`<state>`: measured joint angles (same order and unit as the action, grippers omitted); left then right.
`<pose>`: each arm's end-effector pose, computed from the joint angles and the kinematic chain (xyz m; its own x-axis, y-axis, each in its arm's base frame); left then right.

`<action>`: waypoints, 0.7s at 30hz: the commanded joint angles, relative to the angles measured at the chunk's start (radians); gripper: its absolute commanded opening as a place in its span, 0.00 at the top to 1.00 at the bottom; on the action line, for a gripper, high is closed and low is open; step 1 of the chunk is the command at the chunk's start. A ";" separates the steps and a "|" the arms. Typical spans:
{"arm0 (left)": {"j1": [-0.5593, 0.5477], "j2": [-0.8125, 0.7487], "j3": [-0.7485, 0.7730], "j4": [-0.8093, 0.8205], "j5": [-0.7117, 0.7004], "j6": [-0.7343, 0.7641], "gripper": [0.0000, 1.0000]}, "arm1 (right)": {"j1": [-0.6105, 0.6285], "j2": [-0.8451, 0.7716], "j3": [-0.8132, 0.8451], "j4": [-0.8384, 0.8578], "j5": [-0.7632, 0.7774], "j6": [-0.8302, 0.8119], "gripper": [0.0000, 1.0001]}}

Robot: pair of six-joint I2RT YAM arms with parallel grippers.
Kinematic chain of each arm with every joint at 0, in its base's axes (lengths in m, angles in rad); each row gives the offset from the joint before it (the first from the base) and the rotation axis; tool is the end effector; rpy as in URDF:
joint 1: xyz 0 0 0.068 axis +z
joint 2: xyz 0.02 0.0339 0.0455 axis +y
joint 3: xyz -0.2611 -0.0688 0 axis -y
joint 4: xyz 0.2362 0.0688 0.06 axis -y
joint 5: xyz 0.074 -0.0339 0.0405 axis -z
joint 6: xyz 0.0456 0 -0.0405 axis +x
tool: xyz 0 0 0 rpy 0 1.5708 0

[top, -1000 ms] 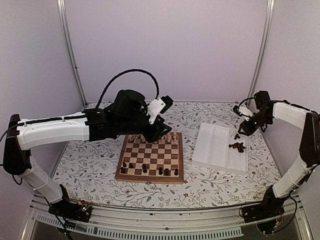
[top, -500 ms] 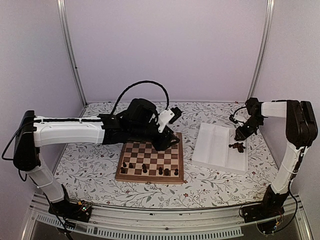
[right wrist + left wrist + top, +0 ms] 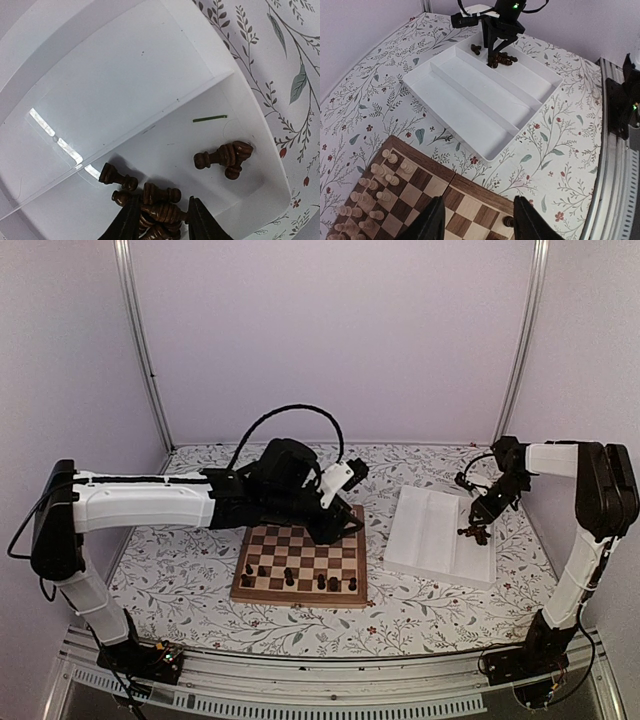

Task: Set up the chess pieces on the board
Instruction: Pick up the chess piece from the storage box.

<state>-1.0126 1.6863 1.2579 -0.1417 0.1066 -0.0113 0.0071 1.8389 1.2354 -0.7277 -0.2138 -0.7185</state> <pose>0.2026 -0.3337 0.2649 -0.2959 0.4527 -0.8411 0.8876 0.4558 -0.0669 0.3458 0.0121 0.1654 -0.6936 -0.6482 -0.3143 -0.6826 0.7308 -0.0010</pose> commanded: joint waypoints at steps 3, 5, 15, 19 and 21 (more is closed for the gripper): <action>-0.017 0.017 0.029 -0.013 0.021 -0.006 0.52 | 0.000 0.020 0.056 0.043 0.055 0.057 0.66; -0.017 0.017 0.029 -0.019 0.021 -0.010 0.52 | 0.000 0.032 0.072 0.060 0.081 0.080 0.66; -0.029 0.005 0.011 -0.032 0.022 -0.037 0.51 | 0.001 0.164 0.173 0.046 0.042 0.163 0.56; -0.030 -0.005 -0.009 -0.033 0.014 -0.042 0.51 | 0.001 0.189 0.175 0.035 0.034 0.176 0.55; -0.031 -0.006 -0.013 -0.032 0.017 -0.043 0.51 | 0.001 0.195 0.171 0.026 0.030 0.181 0.55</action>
<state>-1.0245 1.6947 1.2602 -0.1604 0.1223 -0.0399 0.0071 2.0140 1.3872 -0.6777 -0.1589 -0.5671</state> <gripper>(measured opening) 0.486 0.448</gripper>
